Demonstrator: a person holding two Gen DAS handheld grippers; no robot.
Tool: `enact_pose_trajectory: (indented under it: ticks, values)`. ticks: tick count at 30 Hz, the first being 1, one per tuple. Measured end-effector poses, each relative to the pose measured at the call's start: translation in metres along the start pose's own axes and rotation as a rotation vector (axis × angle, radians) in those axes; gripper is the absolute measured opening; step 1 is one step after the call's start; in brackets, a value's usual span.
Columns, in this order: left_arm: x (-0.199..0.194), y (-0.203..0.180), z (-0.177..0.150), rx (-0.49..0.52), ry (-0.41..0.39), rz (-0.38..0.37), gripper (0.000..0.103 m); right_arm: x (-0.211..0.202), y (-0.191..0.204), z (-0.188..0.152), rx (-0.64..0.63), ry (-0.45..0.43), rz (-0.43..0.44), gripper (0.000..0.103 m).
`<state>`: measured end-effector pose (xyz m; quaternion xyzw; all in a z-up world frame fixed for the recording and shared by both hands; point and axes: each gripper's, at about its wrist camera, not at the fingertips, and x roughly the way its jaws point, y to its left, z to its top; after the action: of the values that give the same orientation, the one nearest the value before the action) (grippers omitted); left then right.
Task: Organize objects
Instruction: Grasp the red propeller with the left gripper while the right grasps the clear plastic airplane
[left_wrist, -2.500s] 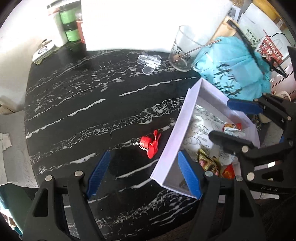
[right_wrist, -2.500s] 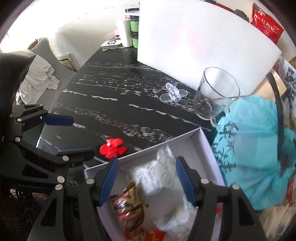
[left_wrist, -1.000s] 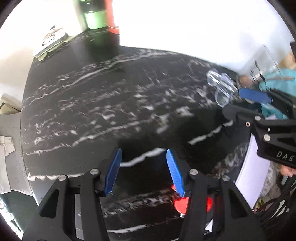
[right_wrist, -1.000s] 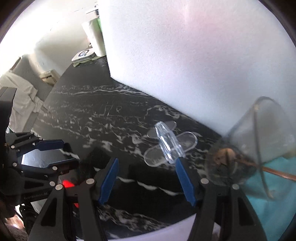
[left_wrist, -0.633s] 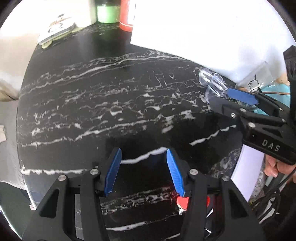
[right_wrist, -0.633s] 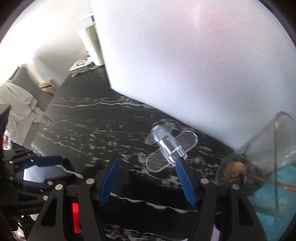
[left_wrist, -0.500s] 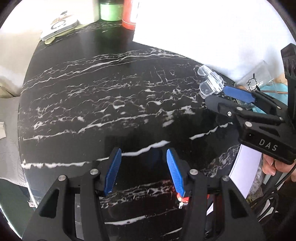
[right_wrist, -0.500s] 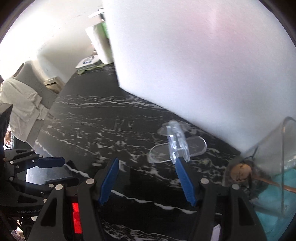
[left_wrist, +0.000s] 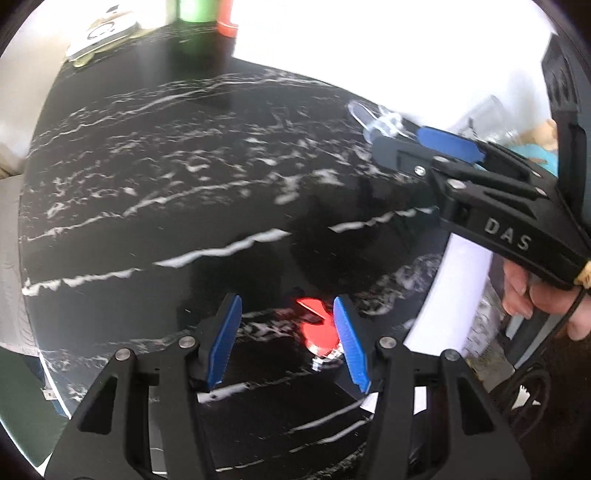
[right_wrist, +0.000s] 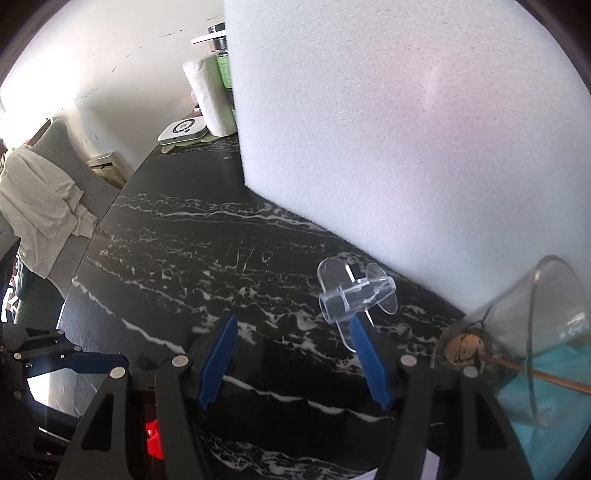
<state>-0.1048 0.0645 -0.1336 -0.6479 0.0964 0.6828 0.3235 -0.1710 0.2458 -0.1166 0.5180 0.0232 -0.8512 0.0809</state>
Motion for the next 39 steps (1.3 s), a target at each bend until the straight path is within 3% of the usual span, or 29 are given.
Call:
enact_pose_trajectory:
  ticks: [2, 3, 8, 12, 16, 18, 21, 30, 31, 32, 35, 39]
  values:
    - [0.002, -0.003, 0.002, 0.009, 0.014, -0.011, 0.057, -0.002, -0.001, -0.004, -0.001, -0.005, -0.009, 0.065]
    - [0.005, -0.011, -0.012, 0.012, 0.021, -0.015, 0.058, -0.003, -0.002, -0.005, 0.002, -0.007, -0.016, 0.065]
    - [0.018, -0.027, -0.024, 0.009, 0.051, -0.080, 0.058, 0.000, -0.004, -0.003, 0.013, -0.014, -0.017, 0.065]
    - [0.026, -0.028, -0.027, 0.011, 0.072, -0.107, 0.058, 0.000, 0.001, 0.003, -0.015, -0.052, -0.072, 0.065]
    - [0.035, -0.019, -0.027, 0.023, 0.051, -0.085, 0.057, 0.006, 0.000, 0.009, -0.004, -0.062, -0.136, 0.065]
    - [0.047, -0.010, -0.009, 0.025, 0.031, -0.056, 0.055, 0.010, -0.002, 0.011, 0.006, -0.061, -0.149, 0.065]
    - [0.053, -0.003, -0.001, 0.031, -0.001, -0.007, 0.041, 0.018, -0.005, 0.013, 0.008, -0.063, -0.170, 0.065]
    - [0.029, 0.018, 0.023, 0.024, -0.023, 0.011, 0.038, 0.042, -0.019, 0.020, 0.075, 0.021, -0.126, 0.064]
    - [0.027, 0.020, 0.025, 0.015, -0.023, 0.006, 0.038, 0.042, -0.021, 0.020, 0.084, 0.026, -0.120, 0.057]
    - [0.024, 0.022, 0.025, 0.006, -0.023, 0.002, 0.038, 0.043, -0.023, 0.019, 0.096, 0.032, -0.116, 0.042]
    - [0.022, 0.024, 0.023, -0.010, -0.026, 0.000, 0.038, 0.041, -0.025, 0.017, 0.106, 0.030, -0.111, 0.027]
    - [0.018, 0.022, 0.018, -0.017, -0.019, 0.006, 0.038, 0.040, -0.023, 0.015, 0.091, 0.034, -0.082, 0.023]
